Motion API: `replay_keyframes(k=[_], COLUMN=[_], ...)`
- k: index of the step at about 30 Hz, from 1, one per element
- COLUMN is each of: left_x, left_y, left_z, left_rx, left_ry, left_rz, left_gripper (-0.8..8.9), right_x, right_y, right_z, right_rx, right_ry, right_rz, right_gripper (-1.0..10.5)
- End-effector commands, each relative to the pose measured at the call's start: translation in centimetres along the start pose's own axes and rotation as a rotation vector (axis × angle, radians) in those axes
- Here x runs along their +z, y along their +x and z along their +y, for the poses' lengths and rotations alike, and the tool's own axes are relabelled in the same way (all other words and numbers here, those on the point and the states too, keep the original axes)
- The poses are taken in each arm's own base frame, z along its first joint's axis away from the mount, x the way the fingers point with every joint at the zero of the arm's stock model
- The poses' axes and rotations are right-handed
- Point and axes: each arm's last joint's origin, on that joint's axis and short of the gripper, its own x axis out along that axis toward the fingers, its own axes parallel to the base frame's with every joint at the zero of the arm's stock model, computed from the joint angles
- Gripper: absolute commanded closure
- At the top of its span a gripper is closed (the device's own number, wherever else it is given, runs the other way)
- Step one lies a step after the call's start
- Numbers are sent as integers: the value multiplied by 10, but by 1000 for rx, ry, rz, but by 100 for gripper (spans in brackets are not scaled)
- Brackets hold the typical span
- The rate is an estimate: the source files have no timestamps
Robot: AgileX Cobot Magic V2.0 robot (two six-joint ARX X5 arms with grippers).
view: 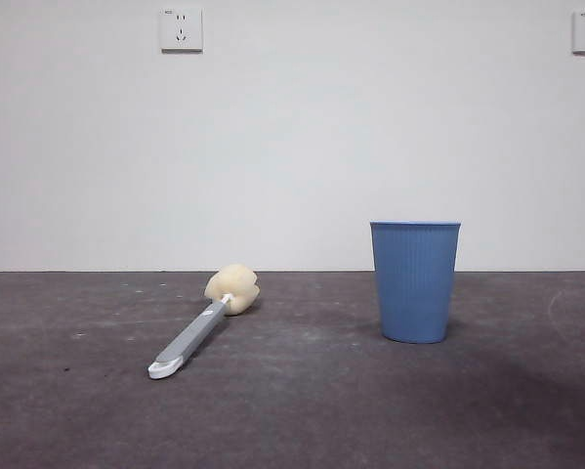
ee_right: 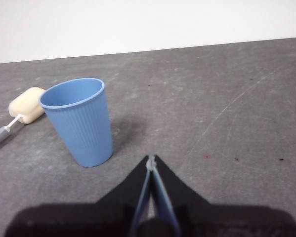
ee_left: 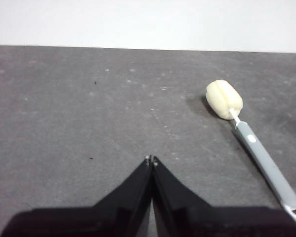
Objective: Pick up the cup brush,pick up the cup,insert the brush into the cup,clean the cup,put the cup brush back,put the cup back to the fixed position on the table
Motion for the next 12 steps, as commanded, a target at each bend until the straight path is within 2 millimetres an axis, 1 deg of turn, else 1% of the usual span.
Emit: replay_keyframes(k=[1, 6, 9, 12], left_x=[-3, -2, 2, 11], left_y=[1, 1, -1, -4], left_z=[0, 0, -2, -4], left_rx=[-4, -28, -61, -102], left_ry=[-85, -158, -214, -254], left_rz=[8, 7, -1, -16], left_gripper=[817, 819, 821, 821], right_x=[-4, 1, 10, 22], right_y=[1, 0, -2, -6], right_z=[0, 0, 1, 3], right_rx=[3, 11, 16, 26], right_ry=[61, 174, 250, 305], right_rz=[15, -27, -53, -83], right_gripper=[946, 951, 958, 958])
